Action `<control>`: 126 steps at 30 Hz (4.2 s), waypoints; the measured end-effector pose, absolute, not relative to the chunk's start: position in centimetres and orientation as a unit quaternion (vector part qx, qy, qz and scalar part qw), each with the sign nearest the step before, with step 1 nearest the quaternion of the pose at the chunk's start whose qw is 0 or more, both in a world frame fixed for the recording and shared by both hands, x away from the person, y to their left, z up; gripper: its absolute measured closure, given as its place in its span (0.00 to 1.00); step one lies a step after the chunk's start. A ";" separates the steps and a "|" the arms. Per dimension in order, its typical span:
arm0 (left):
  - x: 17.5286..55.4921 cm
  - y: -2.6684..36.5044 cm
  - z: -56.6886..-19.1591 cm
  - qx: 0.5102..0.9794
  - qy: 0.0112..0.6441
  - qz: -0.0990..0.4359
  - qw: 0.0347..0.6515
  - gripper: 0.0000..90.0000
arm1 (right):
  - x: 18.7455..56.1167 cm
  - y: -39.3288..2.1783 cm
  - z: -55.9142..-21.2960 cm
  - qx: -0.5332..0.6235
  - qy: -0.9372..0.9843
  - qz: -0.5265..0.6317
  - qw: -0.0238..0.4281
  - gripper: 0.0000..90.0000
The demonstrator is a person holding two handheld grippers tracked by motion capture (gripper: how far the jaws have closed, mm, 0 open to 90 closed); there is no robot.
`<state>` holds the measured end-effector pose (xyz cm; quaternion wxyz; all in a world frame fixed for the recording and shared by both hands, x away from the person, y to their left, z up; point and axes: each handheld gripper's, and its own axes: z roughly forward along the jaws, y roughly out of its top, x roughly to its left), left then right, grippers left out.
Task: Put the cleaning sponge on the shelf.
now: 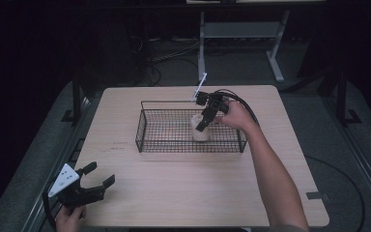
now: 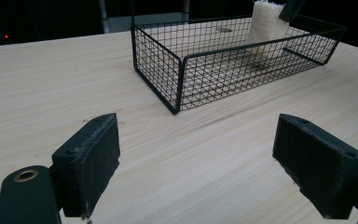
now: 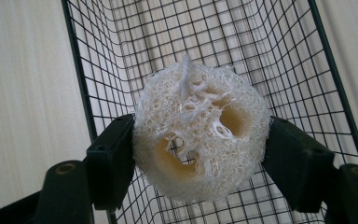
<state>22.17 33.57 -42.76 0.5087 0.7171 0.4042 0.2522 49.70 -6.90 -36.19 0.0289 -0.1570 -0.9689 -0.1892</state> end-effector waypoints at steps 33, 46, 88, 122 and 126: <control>22.0 33.7 -42.7 0.715 0.405 0.254 0.510 0.15 | 49.9 -7.1 -38.8 -0.174 -0.966 -0.189 0.031 0.27; 22.0 33.8 -42.7 0.716 0.405 0.253 0.509 0.15 | 49.4 -7.7 -37.3 -0.180 -0.963 -0.201 0.019 0.20; 22.1 33.5 -42.8 0.721 0.401 0.250 0.507 0.16 | 44.9 -10.9 -34.2 -0.171 -0.957 -0.233 0.015 0.19; 22.1 33.3 -42.8 0.722 0.400 0.248 0.508 0.15 | 41.7 -12.8 -34.9 -0.168 -0.954 -0.246 0.016 0.19; 22.0 33.3 -42.8 0.722 0.400 0.248 0.507 0.15 | 41.3 -13.1 -35.0 -0.169 -0.954 -0.247 0.016 0.19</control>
